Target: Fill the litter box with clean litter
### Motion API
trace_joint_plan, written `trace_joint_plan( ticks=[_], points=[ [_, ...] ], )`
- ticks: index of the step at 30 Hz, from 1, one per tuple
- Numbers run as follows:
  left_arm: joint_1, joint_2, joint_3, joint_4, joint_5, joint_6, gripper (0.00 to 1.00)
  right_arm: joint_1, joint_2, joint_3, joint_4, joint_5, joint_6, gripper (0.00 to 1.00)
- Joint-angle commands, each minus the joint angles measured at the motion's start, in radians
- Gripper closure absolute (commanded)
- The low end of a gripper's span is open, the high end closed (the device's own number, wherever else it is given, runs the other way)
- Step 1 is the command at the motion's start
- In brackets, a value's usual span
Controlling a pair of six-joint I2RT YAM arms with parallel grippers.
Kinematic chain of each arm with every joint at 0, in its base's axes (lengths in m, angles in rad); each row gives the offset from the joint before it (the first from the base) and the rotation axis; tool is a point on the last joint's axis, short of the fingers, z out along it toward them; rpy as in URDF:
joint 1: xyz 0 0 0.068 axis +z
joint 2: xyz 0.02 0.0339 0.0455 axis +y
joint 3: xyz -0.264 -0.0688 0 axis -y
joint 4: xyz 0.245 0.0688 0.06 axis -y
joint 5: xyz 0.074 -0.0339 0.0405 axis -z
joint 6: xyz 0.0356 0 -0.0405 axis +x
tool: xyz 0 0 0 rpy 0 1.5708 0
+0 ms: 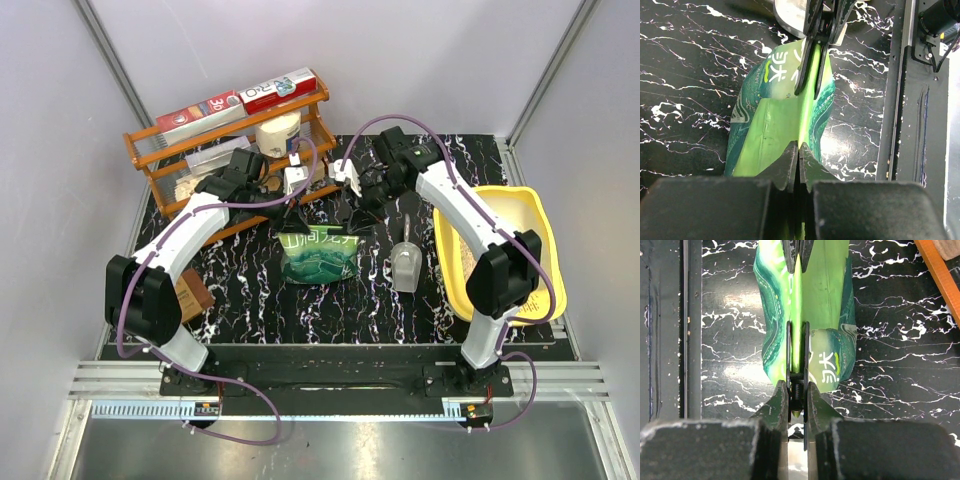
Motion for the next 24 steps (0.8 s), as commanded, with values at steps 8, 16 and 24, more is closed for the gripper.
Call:
trace_joint_plan(
  ticks=[8, 16, 24],
  points=[
    [-0.009, -0.039, 0.008, 0.095, 0.040, -0.030, 1.00, 0.043, 0.026, 0.024, 0.043, -0.031, 0.058, 1.00],
    [-0.017, -0.041, 0.008, 0.099, 0.036, -0.036, 1.00, 0.047, 0.047, 0.001, 0.070, -0.061, 0.078, 1.00],
    [-0.019, -0.036, 0.013, 0.099, 0.033, -0.036, 1.00, 0.052, 0.055, -0.011, 0.089, -0.058, 0.086, 1.00]
  ],
)
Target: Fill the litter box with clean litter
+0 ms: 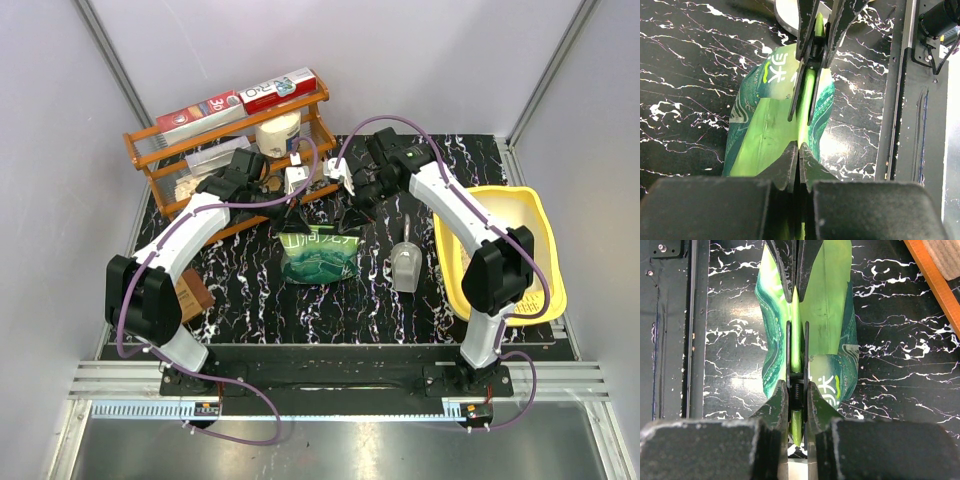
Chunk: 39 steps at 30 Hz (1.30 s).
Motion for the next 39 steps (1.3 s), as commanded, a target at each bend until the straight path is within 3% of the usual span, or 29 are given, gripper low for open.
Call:
trace_joint_plan(
  ticks=[1, 11, 14, 18, 19, 22, 28, 32, 33, 34, 35, 36, 39],
  points=[
    [-0.012, -0.036, 0.013, 0.088, 0.043, -0.005, 1.00, 0.026, 0.023, -0.014, 0.010, -0.011, 0.025, 1.00],
    [-0.015, -0.033, 0.017, 0.088, 0.043, -0.001, 0.99, 0.034, 0.035, -0.016, 0.018, -0.015, 0.036, 0.99],
    [-0.014, -0.032, 0.017, 0.088, 0.042, 0.001, 0.99, 0.034, 0.040, -0.008, 0.010, -0.008, 0.033, 0.95],
    [-0.014, -0.035, 0.019, 0.088, 0.038, 0.002, 0.99, 0.034, 0.022, -0.045, 0.006, 0.032, 0.029, 0.83],
    [-0.014, -0.035, 0.020, 0.088, 0.035, 0.002, 0.99, 0.034, 0.019, -0.054, 0.007, 0.044, 0.031, 0.72],
    [-0.014, -0.030, 0.026, 0.088, 0.035, 0.002, 0.99, 0.032, 0.008, -0.085, 0.009, 0.089, 0.039, 0.54],
    [-0.012, -0.027, 0.037, 0.083, 0.026, 0.006, 0.98, 0.026, -0.057, -0.045, 0.055, 0.110, 0.088, 0.43],
    [-0.009, -0.041, 0.059, 0.068, -0.003, 0.009, 0.73, 0.012, -0.096, 0.039, 0.066, 0.147, 0.195, 0.36],
    [-0.009, -0.044, 0.063, 0.068, -0.014, 0.009, 0.60, 0.009, -0.106, 0.044, 0.066, 0.153, 0.207, 0.35],
    [-0.006, -0.052, 0.072, 0.068, -0.033, 0.009, 0.54, 0.006, -0.118, 0.044, 0.084, 0.163, 0.245, 0.28],
    [-0.004, -0.053, 0.079, 0.074, -0.049, 0.007, 0.49, 0.003, -0.145, 0.027, 0.104, 0.198, 0.278, 0.01],
    [-0.001, -0.053, 0.085, 0.079, -0.069, -0.017, 0.34, 0.003, -0.162, 0.005, 0.151, 0.233, 0.343, 0.00],
    [0.009, -0.052, 0.122, 0.085, -0.156, -0.068, 0.01, 0.002, -0.221, -0.061, 0.300, 0.408, 0.549, 0.00]
  ],
)
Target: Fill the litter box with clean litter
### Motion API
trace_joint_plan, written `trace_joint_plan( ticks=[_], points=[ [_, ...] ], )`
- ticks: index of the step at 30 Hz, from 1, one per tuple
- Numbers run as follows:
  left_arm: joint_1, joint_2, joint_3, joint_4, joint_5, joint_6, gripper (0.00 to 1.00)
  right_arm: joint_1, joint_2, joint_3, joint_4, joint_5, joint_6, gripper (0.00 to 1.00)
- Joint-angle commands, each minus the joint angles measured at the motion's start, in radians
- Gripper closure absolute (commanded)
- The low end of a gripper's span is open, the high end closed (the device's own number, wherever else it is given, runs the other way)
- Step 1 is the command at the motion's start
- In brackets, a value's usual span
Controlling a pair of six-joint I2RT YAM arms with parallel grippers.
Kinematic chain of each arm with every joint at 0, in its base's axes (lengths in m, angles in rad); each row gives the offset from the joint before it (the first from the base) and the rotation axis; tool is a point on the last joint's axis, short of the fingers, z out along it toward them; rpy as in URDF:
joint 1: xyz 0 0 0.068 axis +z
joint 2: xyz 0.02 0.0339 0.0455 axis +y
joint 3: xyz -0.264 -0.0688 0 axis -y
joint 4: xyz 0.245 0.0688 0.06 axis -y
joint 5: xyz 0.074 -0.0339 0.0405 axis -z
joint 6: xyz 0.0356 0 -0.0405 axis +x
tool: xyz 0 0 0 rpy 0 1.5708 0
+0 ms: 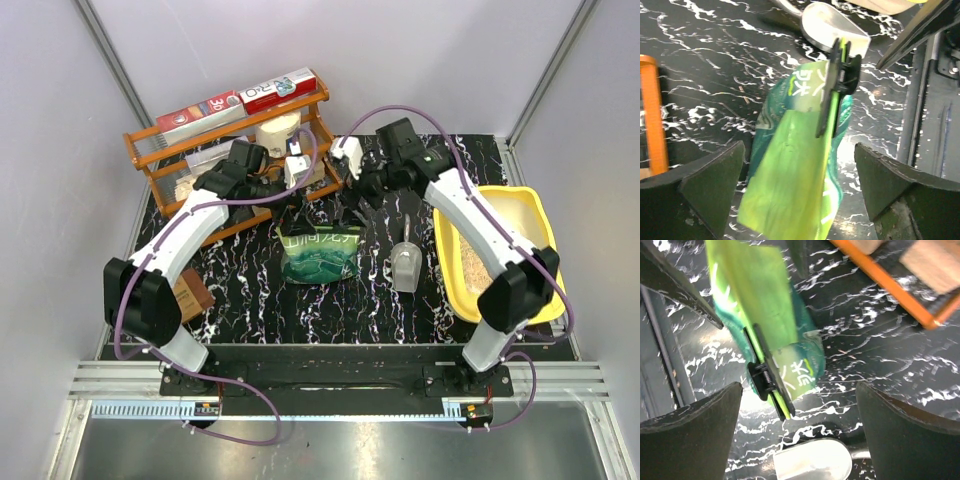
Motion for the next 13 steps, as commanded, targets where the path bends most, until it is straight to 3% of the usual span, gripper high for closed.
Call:
trace_joint_plan(
  ticks=[1, 6, 9, 13],
  points=[
    [0.025, -0.050, 0.092, 0.060, -0.114, -0.059, 0.01, -0.006, -0.117, -0.050, 0.221, 0.251, 0.332, 0.00],
    [0.045, -0.064, 0.109, 0.097, -0.196, -0.132, 0.01, -0.006, -0.058, 0.011, 0.211, 0.656, 0.525, 0.00],
    [0.052, -0.070, 0.120, 0.098, -0.230, -0.149, 0.01, -0.008, -0.065, -0.024, 0.240, 0.762, 0.536, 0.01],
    [0.059, -0.071, 0.147, 0.101, -0.291, -0.171, 0.01, -0.017, -0.072, -0.027, 0.261, 0.794, 0.519, 0.00]
  ],
)
